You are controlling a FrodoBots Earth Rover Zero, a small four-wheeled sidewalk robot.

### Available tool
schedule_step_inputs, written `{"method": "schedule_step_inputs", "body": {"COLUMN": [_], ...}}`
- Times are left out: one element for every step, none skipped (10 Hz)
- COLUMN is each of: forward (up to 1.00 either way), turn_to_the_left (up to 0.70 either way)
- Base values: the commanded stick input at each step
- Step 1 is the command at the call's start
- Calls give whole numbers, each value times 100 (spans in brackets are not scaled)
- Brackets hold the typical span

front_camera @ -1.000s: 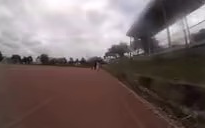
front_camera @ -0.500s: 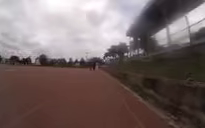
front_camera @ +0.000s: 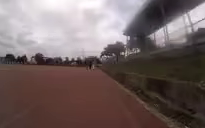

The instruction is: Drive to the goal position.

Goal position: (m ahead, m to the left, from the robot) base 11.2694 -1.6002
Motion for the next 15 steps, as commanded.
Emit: {"method": "schedule_step_inputs", "body": {"forward": [70,70,70,70,70,70,70,70,70,70,70,70,70,70,70], "turn_to_the_left": [0,0,0,0,0,0,0,0,0,0,0,0,0,0,-1]}}
